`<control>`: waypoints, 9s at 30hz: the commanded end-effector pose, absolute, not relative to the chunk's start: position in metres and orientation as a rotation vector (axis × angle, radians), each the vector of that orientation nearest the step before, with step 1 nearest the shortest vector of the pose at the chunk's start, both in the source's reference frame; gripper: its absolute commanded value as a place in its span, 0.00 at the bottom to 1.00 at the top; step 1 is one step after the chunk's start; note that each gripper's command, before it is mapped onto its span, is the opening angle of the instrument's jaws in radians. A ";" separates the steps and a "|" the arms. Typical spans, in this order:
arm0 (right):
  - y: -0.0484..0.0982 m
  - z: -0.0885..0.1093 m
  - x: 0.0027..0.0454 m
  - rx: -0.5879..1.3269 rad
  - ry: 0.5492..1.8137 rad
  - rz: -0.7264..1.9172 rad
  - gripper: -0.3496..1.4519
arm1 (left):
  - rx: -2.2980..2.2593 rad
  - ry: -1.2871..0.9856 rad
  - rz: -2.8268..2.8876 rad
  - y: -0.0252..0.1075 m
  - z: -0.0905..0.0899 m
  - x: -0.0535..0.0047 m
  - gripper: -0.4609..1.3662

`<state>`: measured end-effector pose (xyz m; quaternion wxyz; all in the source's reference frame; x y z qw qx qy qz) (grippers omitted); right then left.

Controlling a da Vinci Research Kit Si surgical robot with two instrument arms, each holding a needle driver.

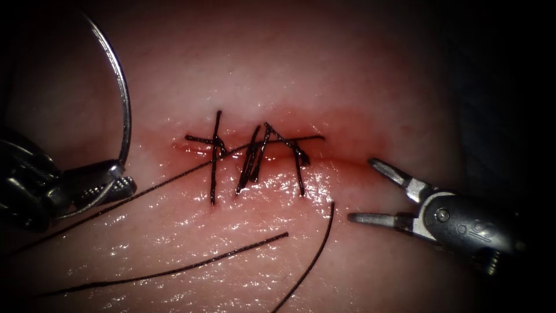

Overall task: Wound Closure
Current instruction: Use the right gripper to pull the suture through the cut until a short tail remains on top

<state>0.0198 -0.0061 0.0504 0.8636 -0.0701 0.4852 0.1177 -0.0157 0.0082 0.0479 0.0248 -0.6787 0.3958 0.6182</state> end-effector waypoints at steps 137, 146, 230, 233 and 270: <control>-0.006 0.048 0.0190 -0.191 1.113 0.029 0.84 | -2.111 1.167 1.896 0.008 0.048 -0.0159 0.06; -0.006 0.050 0.0194 -0.188 1.101 0.020 0.80 | -2.111 1.167 1.896 0.008 0.048 -0.0159 0.06; -0.021 0.041 0.0366 0.030 1.150 -0.242 0.00 | -2.109 1.163 1.895 0.008 0.048 -0.0162 0.06; -0.022 0.041 0.0372 0.036 1.154 -0.257 0.00 | -2.109 1.162 1.895 0.008 0.048 -0.0162 0.06; -0.011 0.039 0.0230 -0.193 1.146 0.033 0.88 | -2.108 1.164 1.895 0.008 0.048 -0.0164 0.06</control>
